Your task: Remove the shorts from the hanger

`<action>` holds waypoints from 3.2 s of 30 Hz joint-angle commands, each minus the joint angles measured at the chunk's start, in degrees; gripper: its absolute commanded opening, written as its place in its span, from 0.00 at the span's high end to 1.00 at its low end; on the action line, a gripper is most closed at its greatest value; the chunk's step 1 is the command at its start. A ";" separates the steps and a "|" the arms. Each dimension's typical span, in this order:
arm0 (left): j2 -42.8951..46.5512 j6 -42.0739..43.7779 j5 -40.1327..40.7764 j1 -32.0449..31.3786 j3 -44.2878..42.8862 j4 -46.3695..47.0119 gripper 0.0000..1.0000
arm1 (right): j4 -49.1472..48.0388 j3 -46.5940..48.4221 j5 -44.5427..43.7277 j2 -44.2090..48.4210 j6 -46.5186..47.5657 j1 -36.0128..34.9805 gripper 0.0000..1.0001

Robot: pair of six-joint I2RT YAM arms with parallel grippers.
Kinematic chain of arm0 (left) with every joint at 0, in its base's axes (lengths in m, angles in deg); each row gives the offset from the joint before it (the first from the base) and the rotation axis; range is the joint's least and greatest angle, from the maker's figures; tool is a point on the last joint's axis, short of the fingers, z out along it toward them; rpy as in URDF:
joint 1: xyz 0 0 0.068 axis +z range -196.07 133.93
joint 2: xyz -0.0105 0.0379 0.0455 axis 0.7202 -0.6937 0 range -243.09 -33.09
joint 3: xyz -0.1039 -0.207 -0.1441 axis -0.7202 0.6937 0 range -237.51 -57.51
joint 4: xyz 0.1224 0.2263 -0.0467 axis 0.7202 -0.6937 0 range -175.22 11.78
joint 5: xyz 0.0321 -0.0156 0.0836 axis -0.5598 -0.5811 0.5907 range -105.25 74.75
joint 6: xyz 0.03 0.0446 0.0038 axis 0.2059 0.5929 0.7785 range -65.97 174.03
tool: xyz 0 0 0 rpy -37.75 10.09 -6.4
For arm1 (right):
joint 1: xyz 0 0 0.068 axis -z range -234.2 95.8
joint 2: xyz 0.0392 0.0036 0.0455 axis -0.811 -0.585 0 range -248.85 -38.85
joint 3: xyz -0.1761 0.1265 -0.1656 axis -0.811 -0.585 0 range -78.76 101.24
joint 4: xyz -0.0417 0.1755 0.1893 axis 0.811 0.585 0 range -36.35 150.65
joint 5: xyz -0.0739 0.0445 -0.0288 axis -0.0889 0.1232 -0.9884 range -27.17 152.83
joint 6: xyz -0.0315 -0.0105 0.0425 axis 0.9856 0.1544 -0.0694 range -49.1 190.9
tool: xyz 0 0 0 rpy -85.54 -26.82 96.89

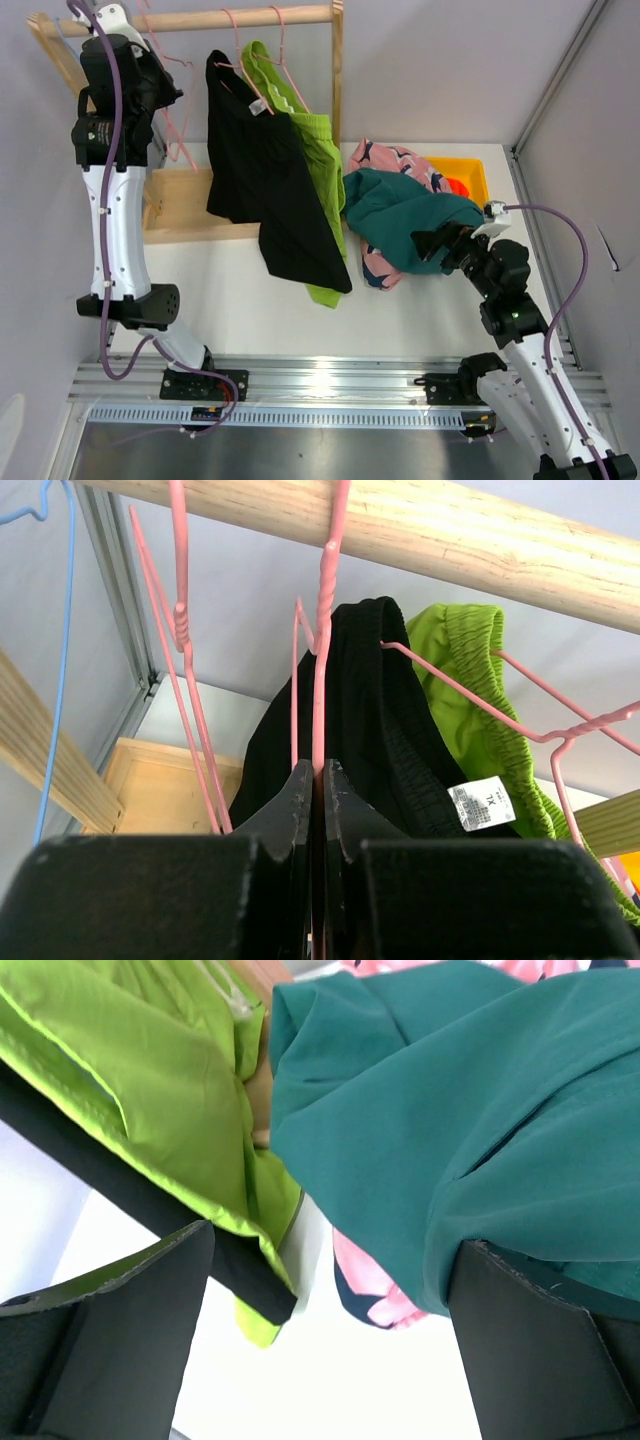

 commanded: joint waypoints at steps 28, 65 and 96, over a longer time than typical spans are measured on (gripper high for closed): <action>15.85 -6.50 -12.71 -0.39 7.96 2.82 0.01 | 30.17 32.82 -37.09 -19.96 1.43 -3.90 0.01; -1.46 -13.10 -10.70 -13.05 11.39 16.53 0.19 | 28.85 25.27 -29.53 -6.25 2.13 -5.04 0.01; 5.47 -11.61 -8.33 -13.49 0.48 6.07 1.00 | 11.54 46.23 -14.00 -19.92 10.82 -33.22 0.01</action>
